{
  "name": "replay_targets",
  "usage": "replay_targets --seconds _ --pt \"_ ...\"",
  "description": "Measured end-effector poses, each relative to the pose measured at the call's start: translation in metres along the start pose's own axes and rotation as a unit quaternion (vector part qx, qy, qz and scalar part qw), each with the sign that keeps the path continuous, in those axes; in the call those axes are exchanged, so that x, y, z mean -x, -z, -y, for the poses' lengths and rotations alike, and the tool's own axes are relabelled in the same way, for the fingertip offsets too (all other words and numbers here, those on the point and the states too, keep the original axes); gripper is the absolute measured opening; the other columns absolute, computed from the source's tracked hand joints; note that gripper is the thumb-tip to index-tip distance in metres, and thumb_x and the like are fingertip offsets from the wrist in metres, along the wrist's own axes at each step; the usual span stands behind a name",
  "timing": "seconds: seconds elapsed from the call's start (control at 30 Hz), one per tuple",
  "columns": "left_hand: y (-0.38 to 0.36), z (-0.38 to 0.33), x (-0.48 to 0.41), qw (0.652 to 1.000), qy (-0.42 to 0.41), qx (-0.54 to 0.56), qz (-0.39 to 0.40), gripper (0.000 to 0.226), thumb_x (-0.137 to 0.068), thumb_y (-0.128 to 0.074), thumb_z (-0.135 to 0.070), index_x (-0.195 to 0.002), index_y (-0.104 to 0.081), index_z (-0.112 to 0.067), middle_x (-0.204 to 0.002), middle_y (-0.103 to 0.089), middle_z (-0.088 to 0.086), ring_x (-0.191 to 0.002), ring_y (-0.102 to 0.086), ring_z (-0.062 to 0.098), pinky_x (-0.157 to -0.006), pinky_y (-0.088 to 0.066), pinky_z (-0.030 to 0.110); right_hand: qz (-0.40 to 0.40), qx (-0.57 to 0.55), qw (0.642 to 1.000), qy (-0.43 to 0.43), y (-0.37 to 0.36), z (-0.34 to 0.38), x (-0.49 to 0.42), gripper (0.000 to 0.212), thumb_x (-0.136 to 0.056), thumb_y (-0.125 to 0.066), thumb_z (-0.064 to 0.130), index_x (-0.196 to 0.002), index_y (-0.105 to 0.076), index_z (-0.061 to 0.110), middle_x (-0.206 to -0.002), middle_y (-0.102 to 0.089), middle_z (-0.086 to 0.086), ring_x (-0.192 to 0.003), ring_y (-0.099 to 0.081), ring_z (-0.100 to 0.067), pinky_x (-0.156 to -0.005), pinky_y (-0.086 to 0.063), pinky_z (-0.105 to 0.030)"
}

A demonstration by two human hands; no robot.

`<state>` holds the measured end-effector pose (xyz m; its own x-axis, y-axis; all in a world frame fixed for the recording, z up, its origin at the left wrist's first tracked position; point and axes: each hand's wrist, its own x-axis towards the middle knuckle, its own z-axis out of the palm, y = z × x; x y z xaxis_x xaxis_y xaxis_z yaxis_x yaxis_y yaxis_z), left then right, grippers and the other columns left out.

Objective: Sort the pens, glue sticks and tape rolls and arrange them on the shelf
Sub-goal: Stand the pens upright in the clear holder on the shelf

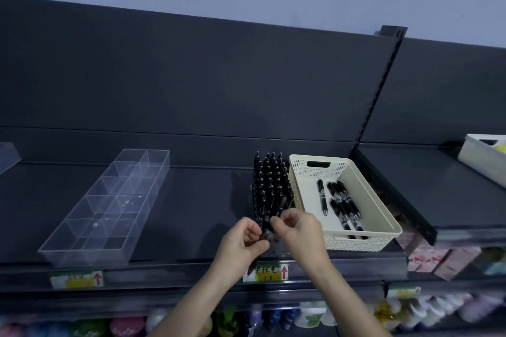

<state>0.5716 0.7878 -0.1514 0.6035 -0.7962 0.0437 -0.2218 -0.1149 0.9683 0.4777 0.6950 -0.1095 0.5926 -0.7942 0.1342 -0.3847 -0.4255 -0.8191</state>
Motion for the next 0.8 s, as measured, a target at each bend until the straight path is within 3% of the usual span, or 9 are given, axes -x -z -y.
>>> replay_targets --seconds 0.1,0.2,0.23,0.3,0.43,0.53,0.8 --pt "0.010 0.012 -0.004 0.985 -0.054 -0.166 -0.015 0.017 -0.086 -0.062 -0.010 -0.085 -0.060 -0.027 -0.092 -0.052 -0.014 -0.091 -0.049 0.007 -0.081 -0.041 0.013 -0.054 -0.040 0.998 -0.001 0.018 -0.005 -0.009 0.022 -0.085 -0.062 0.017 -0.065 -0.057 0.013 -0.064 -0.065 -0.005 -0.064 -0.062 -0.023 -0.063 -0.052 -0.034" --pt "0.013 0.019 -0.005 0.949 -0.113 -0.294 0.016 0.025 -0.092 -0.053 -0.013 -0.115 -0.065 -0.016 -0.115 -0.056 -0.014 -0.108 -0.044 0.001 -0.093 -0.030 0.007 -0.091 -0.007 0.995 0.050 0.024 0.001 -0.015 0.017 -0.087 -0.060 0.013 -0.071 -0.054 0.013 -0.060 -0.056 0.008 -0.059 -0.055 -0.008 -0.057 -0.041 -0.007" --pt "0.012 0.020 -0.005 0.940 -0.120 -0.317 0.032 0.029 -0.094 -0.050 -0.014 -0.120 -0.062 -0.016 -0.122 -0.056 -0.012 -0.112 -0.043 0.002 -0.094 -0.027 0.005 -0.091 0.005 0.994 0.068 0.023 0.003 -0.016 0.016 -0.087 -0.059 0.013 -0.073 -0.053 0.014 -0.060 -0.053 0.011 -0.058 -0.051 -0.003 -0.055 -0.038 -0.004" --pt "0.010 0.021 -0.005 0.928 -0.125 -0.346 0.052 0.032 -0.097 -0.045 -0.015 -0.127 -0.057 -0.017 -0.132 -0.054 -0.010 -0.119 -0.043 0.003 -0.097 -0.026 0.005 -0.068 0.029 0.993 0.087 0.016 0.002 -0.019 0.014 -0.088 -0.058 0.014 -0.075 -0.053 0.015 -0.061 -0.054 0.009 -0.059 -0.050 -0.006 -0.055 -0.038 -0.005" --pt "0.012 0.019 -0.007 0.911 -0.120 -0.389 0.075 0.036 -0.098 -0.038 -0.013 -0.131 -0.053 -0.019 -0.138 -0.050 -0.007 -0.123 -0.041 0.005 -0.104 -0.032 0.015 -0.003 0.118 0.988 0.101 -0.004 -0.012 -0.024 0.018 -0.091 -0.053 0.019 -0.075 -0.048 0.013 -0.061 -0.051 0.004 -0.056 -0.048 -0.012 -0.052 -0.035 -0.022" --pt "0.012 0.015 -0.010 0.896 -0.124 -0.416 0.090 0.037 -0.098 -0.037 -0.010 -0.131 -0.053 -0.017 -0.137 -0.051 -0.005 -0.123 -0.042 0.007 -0.103 -0.036 0.020 0.009 0.173 0.979 0.109 -0.012 -0.017 -0.025 0.021 -0.093 -0.049 0.021 -0.075 -0.041 0.014 -0.056 -0.039 0.010 -0.049 -0.037 -0.002 -0.045 -0.026 -0.018" --pt "0.013 0.016 -0.013 0.892 -0.136 -0.420 0.095 0.037 -0.098 -0.038 -0.008 -0.130 -0.053 -0.017 -0.137 -0.052 -0.005 -0.122 -0.043 0.007 -0.103 -0.036 0.019 0.006 0.190 0.976 0.106 -0.014 -0.015 -0.022 0.019 -0.094 -0.047 0.020 -0.076 -0.044 0.014 -0.059 -0.043 0.008 -0.050 -0.038 -0.003 -0.046 -0.029 -0.019"
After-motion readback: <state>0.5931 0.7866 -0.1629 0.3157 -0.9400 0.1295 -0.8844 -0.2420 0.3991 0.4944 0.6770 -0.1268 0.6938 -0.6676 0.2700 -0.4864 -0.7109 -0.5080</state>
